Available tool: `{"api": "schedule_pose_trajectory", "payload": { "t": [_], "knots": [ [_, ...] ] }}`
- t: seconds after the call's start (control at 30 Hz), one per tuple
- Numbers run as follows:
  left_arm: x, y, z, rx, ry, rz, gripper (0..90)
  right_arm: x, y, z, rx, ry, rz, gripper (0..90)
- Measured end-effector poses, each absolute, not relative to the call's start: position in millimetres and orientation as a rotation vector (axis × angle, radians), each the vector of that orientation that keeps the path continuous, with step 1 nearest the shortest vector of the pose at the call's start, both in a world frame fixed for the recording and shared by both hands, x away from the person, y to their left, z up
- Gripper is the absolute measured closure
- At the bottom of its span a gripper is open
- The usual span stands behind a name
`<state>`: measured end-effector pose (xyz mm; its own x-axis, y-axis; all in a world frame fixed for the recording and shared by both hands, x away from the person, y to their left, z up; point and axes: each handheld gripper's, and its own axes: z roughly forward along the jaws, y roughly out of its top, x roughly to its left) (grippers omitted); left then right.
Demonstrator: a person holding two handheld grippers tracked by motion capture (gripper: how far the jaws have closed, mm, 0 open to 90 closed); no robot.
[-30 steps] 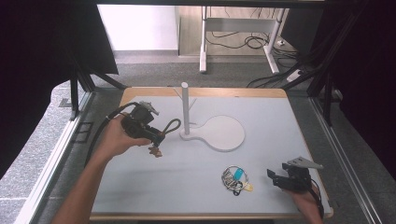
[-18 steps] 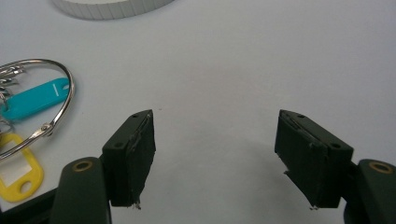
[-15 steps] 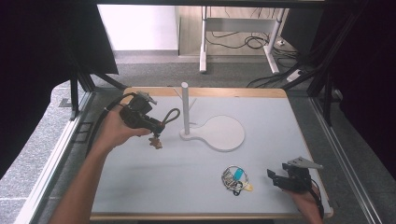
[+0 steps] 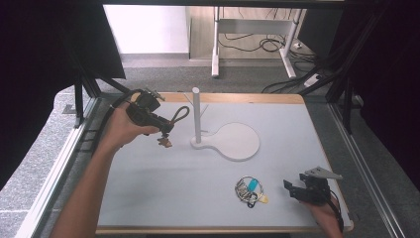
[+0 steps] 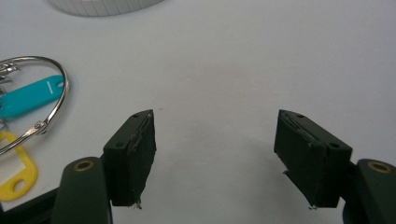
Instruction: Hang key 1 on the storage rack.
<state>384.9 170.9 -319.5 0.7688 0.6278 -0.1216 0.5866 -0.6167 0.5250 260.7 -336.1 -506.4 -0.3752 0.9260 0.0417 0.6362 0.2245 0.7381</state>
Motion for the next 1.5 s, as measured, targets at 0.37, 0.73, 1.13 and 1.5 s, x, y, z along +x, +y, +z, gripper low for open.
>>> {"api": "schedule_pose_trajectory", "payload": {
  "t": [0.37,0.73,1.13,1.5],
  "knots": [
    [402.8,177.5,-311.6,2.369,0.939,0.071,66.7,261.1,-335.7,-507.1,1.437,2.098,0.953,29.8],
    [428.2,179.5,-314.4,2.318,0.979,0.01,66.7,262.0,-333.1,-509.3,1.427,2.115,0.937,29.9],
    [441.1,175.3,-321.8,2.308,1.025,0.003,66.7,262.0,-332.2,-510.1,1.428,2.118,0.932,29.8],
    [448.9,171.1,-327.0,2.301,1.032,-0.036,66.6,262.5,-331.1,-510.9,1.427,2.126,0.927,29.8]
  ]
}}
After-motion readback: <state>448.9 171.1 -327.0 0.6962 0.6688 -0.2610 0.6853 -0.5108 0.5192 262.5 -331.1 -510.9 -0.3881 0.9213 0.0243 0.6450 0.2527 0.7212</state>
